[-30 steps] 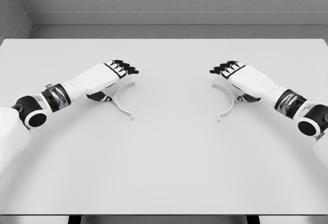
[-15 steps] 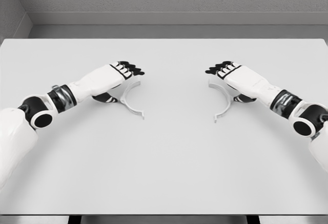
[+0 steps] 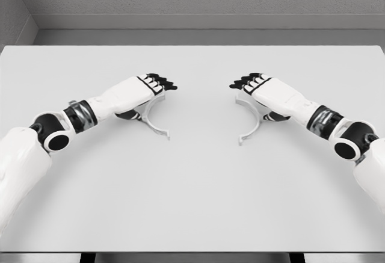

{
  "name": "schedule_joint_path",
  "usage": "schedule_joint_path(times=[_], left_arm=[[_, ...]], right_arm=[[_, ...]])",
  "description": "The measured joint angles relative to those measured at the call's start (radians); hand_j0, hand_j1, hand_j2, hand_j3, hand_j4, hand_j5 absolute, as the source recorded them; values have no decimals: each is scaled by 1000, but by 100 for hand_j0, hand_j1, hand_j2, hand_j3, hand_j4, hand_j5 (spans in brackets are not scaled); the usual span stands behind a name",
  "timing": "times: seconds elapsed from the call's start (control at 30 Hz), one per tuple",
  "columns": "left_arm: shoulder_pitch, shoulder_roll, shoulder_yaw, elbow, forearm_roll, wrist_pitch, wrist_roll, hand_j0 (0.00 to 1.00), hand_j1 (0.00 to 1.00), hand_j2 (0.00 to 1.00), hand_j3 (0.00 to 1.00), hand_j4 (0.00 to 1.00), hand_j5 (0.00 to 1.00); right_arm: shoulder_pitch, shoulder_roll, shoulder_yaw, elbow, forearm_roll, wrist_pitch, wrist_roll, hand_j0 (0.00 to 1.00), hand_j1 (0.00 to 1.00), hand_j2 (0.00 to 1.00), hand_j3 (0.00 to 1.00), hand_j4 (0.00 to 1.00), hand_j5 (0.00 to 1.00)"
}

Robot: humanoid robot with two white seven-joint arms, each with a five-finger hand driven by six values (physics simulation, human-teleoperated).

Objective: Assemble PVC drainage pipe clamps

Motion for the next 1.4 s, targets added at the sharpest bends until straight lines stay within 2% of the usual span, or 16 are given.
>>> schedule_joint_path(times=[0.47, 0.7, 1.13, 1.4], left_arm=[[-2, -8, -1, -24, 13, -2, -11, 100, 100, 100, 100, 100, 100], [-29, -7, 5, -4, 14, -2, -10, 100, 100, 100, 100, 100, 100], [-46, -28, -3, 37, 14, -2, -10, 100, 100, 100, 100, 100, 100], [-60, -33, -1, 56, 14, -2, -10, 100, 100, 100, 100, 100, 100]], right_arm=[[-8, 36, 27, -21, -3, 24, 26, 100, 100, 100, 100, 100, 100], [-8, 49, 39, -62, -4, 44, 42, 100, 100, 100, 100, 100, 100], [0, 52, 78, -118, -14, 58, 62, 100, 100, 100, 100, 100, 100], [-5, 64, 88, -131, -15, 60, 65, 100, 100, 100, 100, 100, 100]])
